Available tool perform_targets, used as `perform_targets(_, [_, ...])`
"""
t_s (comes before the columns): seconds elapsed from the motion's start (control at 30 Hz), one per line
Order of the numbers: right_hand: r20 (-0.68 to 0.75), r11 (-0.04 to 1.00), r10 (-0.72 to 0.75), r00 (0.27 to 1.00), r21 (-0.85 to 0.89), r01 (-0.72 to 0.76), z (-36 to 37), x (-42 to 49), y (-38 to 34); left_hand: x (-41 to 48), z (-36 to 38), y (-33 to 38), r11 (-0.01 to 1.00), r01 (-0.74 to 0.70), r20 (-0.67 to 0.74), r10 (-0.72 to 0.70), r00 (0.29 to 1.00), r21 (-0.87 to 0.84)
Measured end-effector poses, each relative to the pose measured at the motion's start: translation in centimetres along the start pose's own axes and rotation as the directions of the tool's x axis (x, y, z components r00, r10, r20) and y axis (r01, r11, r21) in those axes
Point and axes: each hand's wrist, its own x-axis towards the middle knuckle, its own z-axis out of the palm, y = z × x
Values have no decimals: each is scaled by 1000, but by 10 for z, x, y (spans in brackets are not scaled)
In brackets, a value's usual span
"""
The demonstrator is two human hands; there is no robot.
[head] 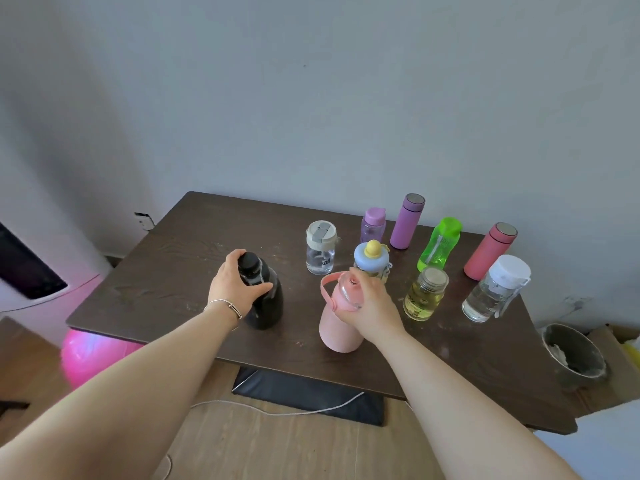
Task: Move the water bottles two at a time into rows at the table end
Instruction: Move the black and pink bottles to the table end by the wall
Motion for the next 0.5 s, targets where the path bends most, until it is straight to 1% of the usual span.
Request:
perform_targets(0.13, [14,997,-80,997,14,79,18,24,-43,13,-33,-14,998,52,-52,-54,997,-25])
perform_targets(0.3, [40,992,-123,992,45,121,41,58,-97,43,-71,-44,996,81,-92,-85,992,-47])
perform_targets(0.4, [46,992,-118,992,39,116,57,83,-128,73,-90,-68,995,82,-89,-86,992,-50])
perform_targets(0.5, [35,996,-79,996,38,78,77,111,-161,114,-109,-94,996,66,-61,-69,996,-51])
